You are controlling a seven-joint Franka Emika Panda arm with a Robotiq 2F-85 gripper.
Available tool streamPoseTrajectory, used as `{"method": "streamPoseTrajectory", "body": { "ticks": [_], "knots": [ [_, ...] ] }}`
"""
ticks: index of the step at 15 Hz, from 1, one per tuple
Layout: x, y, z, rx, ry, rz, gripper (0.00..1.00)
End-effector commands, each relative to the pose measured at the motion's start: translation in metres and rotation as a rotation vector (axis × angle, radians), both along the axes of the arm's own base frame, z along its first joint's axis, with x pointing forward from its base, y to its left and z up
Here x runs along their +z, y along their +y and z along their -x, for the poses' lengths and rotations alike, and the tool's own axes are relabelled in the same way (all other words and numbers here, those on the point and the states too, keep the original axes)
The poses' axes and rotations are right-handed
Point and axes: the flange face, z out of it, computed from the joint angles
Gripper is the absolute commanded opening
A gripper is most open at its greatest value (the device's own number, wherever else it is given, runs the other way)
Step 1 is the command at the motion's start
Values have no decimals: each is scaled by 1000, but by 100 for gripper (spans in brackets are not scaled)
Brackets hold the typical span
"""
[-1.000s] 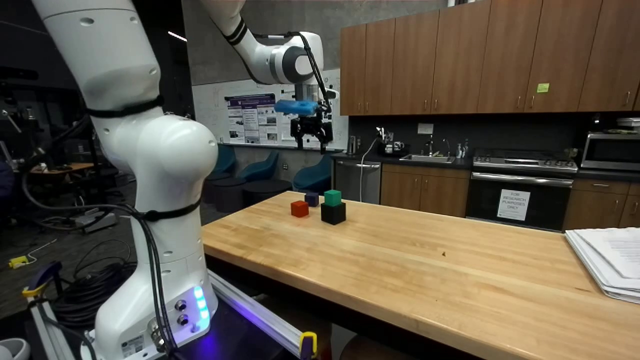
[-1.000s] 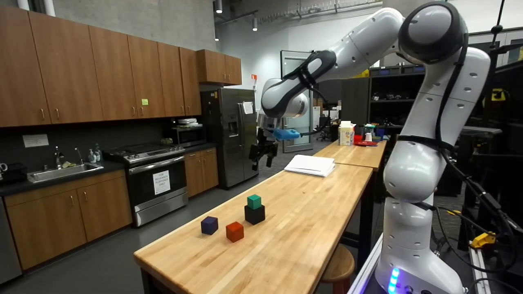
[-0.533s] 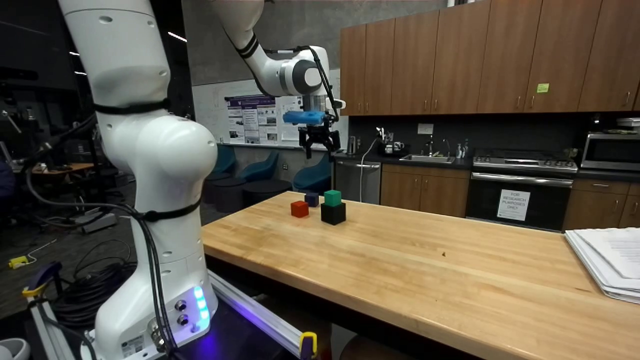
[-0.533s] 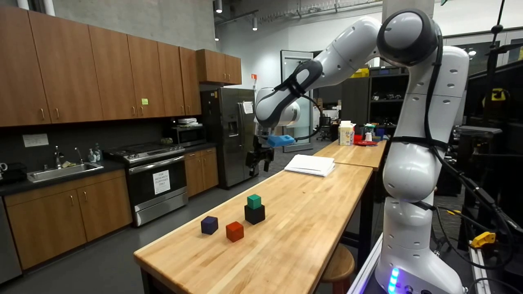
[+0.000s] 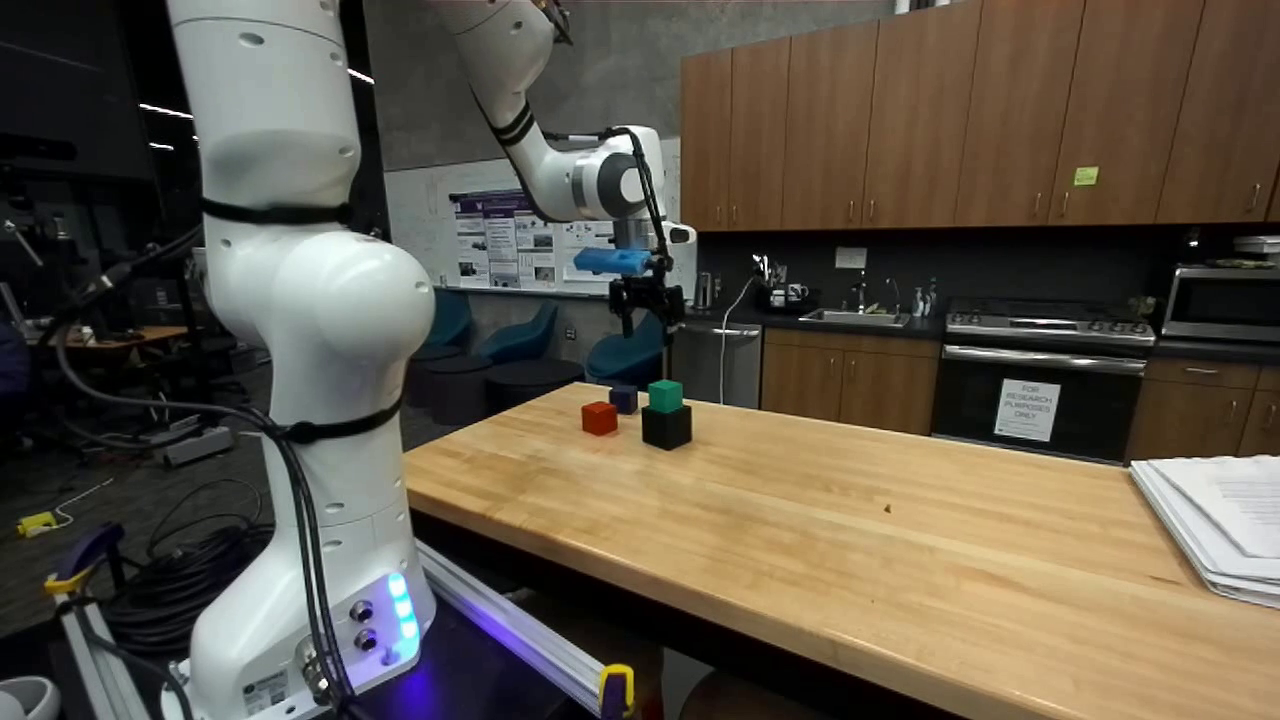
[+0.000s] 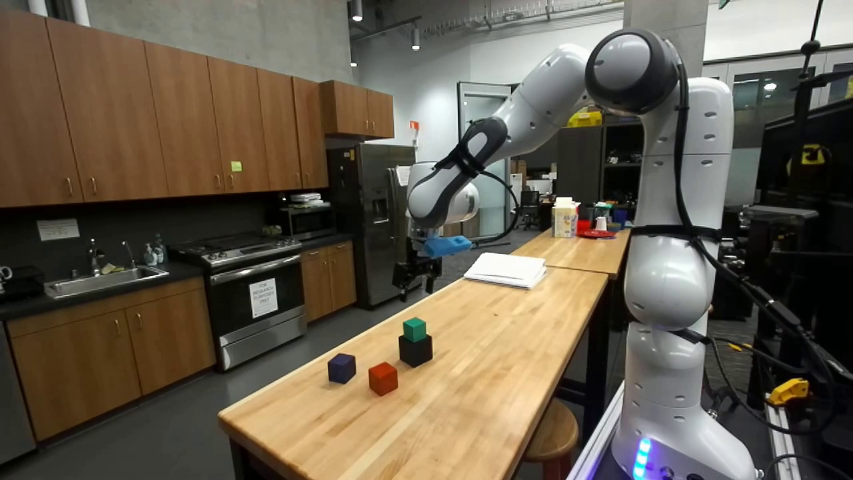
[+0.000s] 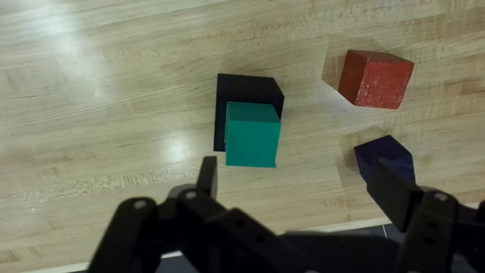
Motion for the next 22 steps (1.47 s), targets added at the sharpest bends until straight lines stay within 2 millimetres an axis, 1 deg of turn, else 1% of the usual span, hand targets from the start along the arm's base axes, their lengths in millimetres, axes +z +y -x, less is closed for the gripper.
{"method": "streamPoseTrajectory", "body": {
  "ticks": [1,6,9,12,18,20,22],
  "knots": [
    [-17,-2,-14,-28,-3,29,100],
    [-47,-5,-18,-38,55,44,100],
    [-62,-6,-20,-34,81,38,100],
    [-71,-9,-24,-27,89,42,100],
    [-82,-17,-40,-31,92,50,100],
    [-89,-20,-43,-35,98,52,74],
    [-94,-22,-43,-36,102,53,62]
  ]
}}
